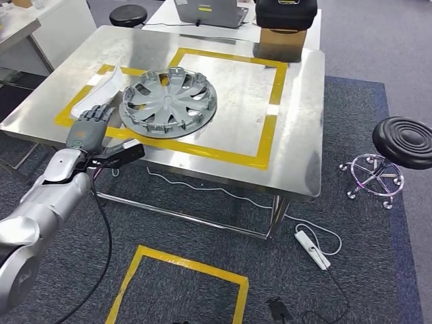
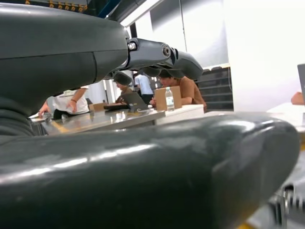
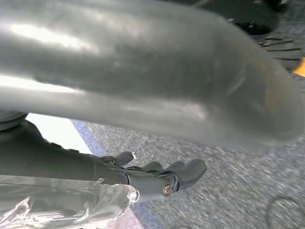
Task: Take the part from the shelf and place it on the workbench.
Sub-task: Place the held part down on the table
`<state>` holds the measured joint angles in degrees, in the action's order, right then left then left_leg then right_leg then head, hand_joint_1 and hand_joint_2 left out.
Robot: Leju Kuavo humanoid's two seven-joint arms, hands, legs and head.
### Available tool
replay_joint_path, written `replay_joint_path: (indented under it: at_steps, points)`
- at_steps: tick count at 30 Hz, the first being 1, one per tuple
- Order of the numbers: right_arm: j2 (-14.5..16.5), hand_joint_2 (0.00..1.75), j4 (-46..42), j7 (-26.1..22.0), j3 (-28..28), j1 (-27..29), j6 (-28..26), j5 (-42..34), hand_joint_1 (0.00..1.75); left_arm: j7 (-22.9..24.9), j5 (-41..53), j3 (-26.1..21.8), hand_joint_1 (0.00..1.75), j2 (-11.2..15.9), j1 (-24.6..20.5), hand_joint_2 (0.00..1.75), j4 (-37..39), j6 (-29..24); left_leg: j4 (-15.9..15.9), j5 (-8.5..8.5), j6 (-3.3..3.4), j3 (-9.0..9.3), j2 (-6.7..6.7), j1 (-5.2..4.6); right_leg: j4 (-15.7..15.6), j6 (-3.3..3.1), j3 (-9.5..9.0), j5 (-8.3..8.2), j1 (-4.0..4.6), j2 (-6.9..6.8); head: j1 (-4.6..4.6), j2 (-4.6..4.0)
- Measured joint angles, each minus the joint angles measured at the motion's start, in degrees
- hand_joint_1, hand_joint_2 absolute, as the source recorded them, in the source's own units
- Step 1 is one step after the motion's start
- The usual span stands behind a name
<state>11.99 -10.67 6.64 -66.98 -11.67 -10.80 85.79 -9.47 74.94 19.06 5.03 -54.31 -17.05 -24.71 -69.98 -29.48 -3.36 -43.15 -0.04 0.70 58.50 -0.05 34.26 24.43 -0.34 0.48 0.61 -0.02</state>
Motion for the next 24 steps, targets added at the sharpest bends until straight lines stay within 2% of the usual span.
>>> replay_joint_path:
  at_steps: [1, 2, 3, 4, 5, 6, 7, 8, 9, 10, 11, 13, 14, 15, 16, 17, 18, 20, 22, 24]
  points:
    - [-0.01, 0.0, 0.0, -0.03, -0.01, 0.02, 0.0, -0.02, 0.0, 0.13, 0.02, 0.0, 0.0, 0.0, 0.17, 0.0, 0.0, 0.17, -2.67, -0.57, -0.09, -0.3, 0.0, 0.02, 0.02, 0.05, 0.82, -0.63, -0.01, -0.01, 0.0, 0.0]
    - [-0.01, 0.0, 0.0, -0.04, -0.01, 0.02, 0.01, -0.03, 0.0, 0.33, 0.04, 0.0, 0.0, 0.0, 0.33, 0.0, 0.01, 0.38, -3.58, 0.03, -0.16, 0.25, 0.0, 0.07, 0.04, 0.15, 1.63, -1.26, -0.03, -0.03, -0.01, 0.0]
    - [-0.01, 0.0, 0.0, -0.06, -0.02, 0.0, 0.01, -0.04, 0.0, 0.55, 0.05, 0.0, 0.0, -0.01, 0.45, 0.0, 0.01, 0.69, -2.37, 1.38, -0.2, 1.86, 0.0, 0.14, 0.05, 0.3, 2.39, -1.85, -0.08, -0.04, 0.0, 0.0]
    - [-0.02, 0.0, -0.01, -0.07, -0.02, -0.04, 0.02, -0.05, 0.0, 0.73, -0.03, -0.02, 0.0, -0.01, 0.5, 0.0, 0.01, 1.08, 0.54, 2.62, -0.25, 4.44, 0.01, 0.25, 0.1, 0.52, 3.06, -2.39, -0.1, -0.04, -0.02, 0.0]
    - [-0.04, 0.0, -0.03, -0.08, -0.03, -0.09, 0.02, -0.05, 0.0, 0.88, -0.23, -0.08, 0.0, -0.02, 0.51, 0.0, 0.01, 1.55, 4.46, 3.1, -0.25, 7.62, 0.0, 0.33, 0.18, 0.8, 3.68, -2.83, -0.06, -0.02, -0.07, 0.0]
    - [-0.07, 0.0, -0.05, -0.1, -0.03, -0.15, 0.02, -0.06, 0.0, 0.96, -0.57, -0.23, 0.0, -0.04, 0.53, 0.0, 0.0, 2.22, 8.3, 2.81, -0.02, 10.4, -0.03, 0.33, 0.3, 1.14, 4.17, -3.23, 0.0, -0.01, -0.07, 0.0]
    - [-0.1, 0.0, -0.07, -0.13, -0.03, -0.18, 0.02, -0.06, 0.0, 0.97, -1.1, -0.52, 0.0, -0.04, 0.65, 0.0, 0.01, 3.0, 11.12, 2.22, 0.32, 12.25, -0.04, 0.26, 0.33, 1.48, 4.5, -3.7, 0.04, 0.01, -0.11, 0.0]
    - [-0.12, 0.0, -0.09, -0.15, -0.03, -0.16, 0.03, -0.07, 0.0, 0.96, -1.81, -0.92, 0.0, -0.03, 0.94, 0.0, 0.01, 3.83, 12.76, 1.77, 0.82, 13.09, -0.06, 0.1, 0.17, 1.85, 4.71, -4.23, 0.01, 0.01, -0.13, 0.0]
    - [-0.13, 0.0, -0.09, -0.16, -0.03, -0.11, 0.03, -0.08, 0.0, 0.93, -2.66, -1.46, 0.0, 0.01, 1.4, 0.0, 0.02, 4.67, 13.41, 1.74, 1.26, 13.05, -0.07, -0.01, -0.08, 2.14, 4.77, -4.6, -0.08, 0.01, -0.13, 0.0]
    - [-0.13, 0.0, -0.08, -0.17, -0.04, -0.02, 0.04, -0.09, 0.0, 0.9, -3.53, -2.1, 0.0, 0.07, 1.96, 0.0, 0.04, 5.37, 13.55, 2.06, 1.44, 12.83, -0.07, -0.08, -0.48, 2.03, 4.76, -4.65, -0.16, 0.01, -0.15, 0.0]
    - [-0.14, 0.0, -0.08, -0.18, -0.04, 0.06, 0.05, -0.13, 0.0, 0.87, -4.32, -2.73, 0.0, 0.12, 2.57, 0.0, 0.07, 5.87, 13.69, 2.38, 1.63, 12.69, -0.08, -0.11, -0.82, 1.67, 4.75, -4.54, -0.18, 0.01, -0.1, 0.0]
    - [-0.14, 0.0, -0.08, -0.21, -0.05, 0.18, 0.07, -0.17, 0.0, 0.86, -5.27, -3.91, 0.0, 0.33, 3.7, 0.0, 0.12, 6.4, 13.79, 2.94, 1.95, 12.33, -0.09, -0.16, -1.31, 0.27, 4.85, -4.53, -0.12, 0.01, 0.0, 0.0]
    - [-0.14, 0.0, -0.09, -0.22, -0.05, 0.22, 0.07, -0.19, 0.0, 0.86, -5.55, -4.34, 0.0, 0.43, 4.19, 0.0, 0.15, 6.64, 13.79, 3.21, 2.25, 12.11, -0.11, -0.24, -1.53, -0.44, 4.93, -5.17, -0.1, 0.01, 0.04, 0.0]
    - [-0.14, 0.0, -0.09, -0.22, -0.05, 0.24, 0.09, -0.18, 0.0, 1.02, -5.96, -4.8, 0.0, 0.52, 4.6, 0.0, 0.2, 7.3, 13.78, 3.45, 2.47, 11.89, -0.17, -0.33, -1.75, -1.0, 5.03, -5.95, -0.1, 0.0, 0.04, 0.0]
    - [-0.15, 0.0, -0.09, -0.22, -0.05, 0.26, 0.14, -0.13, 0.0, 1.46, -6.63, -5.31, 0.0, 0.59, 5.01, 0.0, 0.27, 8.65, 13.74, 3.68, 2.68, 11.66, -0.26, -0.47, -2.04, -1.26, 5.07, -6.69, -0.16, -0.02, 0.06, 0.0]
    - [-0.15, 0.44, -0.09, -0.22, -0.05, 0.26, 0.2, -0.03, 0.0, 2.16, -7.63, -6.01, 0.0, 0.67, 5.52, 0.44, 0.37, 10.67, 13.7, 3.84, 2.84, 11.44, -0.34, -0.6, -2.35, -1.02, 5.07, -7.33, -0.26, -0.07, 0.06, 0.0]
    - [-0.16, 0.87, -0.09, -0.22, -0.05, 0.25, 0.25, 0.09, 0.0, 3.03, -8.84, -6.89, 0.0, 0.81, 6.29, 0.87, 0.48, 12.94, 13.65, 3.96, 2.97, 11.26, -0.4, -0.75, -2.64, -0.26, 5.06, -7.74, -0.41, -0.11, 0.04, 0.0]
    - [-0.16, 1.75, -0.09, -0.22, -0.04, 0.37, 0.28, 0.29, 0.0, 4.19, -10.94, -8.83, 0.0, 1.09, 8.61, 1.75, 0.69, 16.0, 13.51, 4.11, 3.2, 10.92, -0.4, -0.99, -3.14, 1.77, 5.05, -8.34, -0.77, -0.14, 0.01, 0.0]
    - [-0.16, 1.75, -0.09, -0.22, -0.03, 0.58, 0.28, 0.32, 0.0, 5.28, -12.96, -10.71, 0.0, 1.26, 11.35, 1.75, 0.87, 17.03, 13.39, 4.25, 3.42, 10.56, -0.42, -1.13, -3.44, 3.18, 5.06, -8.71, -1.05, -0.16, 0.01, 0.0]
    - [-0.16, 1.75, -0.09, -0.22, -0.03, 0.78, 0.25, 0.18, 0.0, 7.26, -15.65, -13.0, 0.0, 1.4, 14.3, 1.75, 1.13, 17.88, 13.61, 4.59, 3.8, 10.49, -0.43, -1.03, -3.49, 3.9, 5.17, -8.67, -1.2, -0.21, 0.0, 0.0]
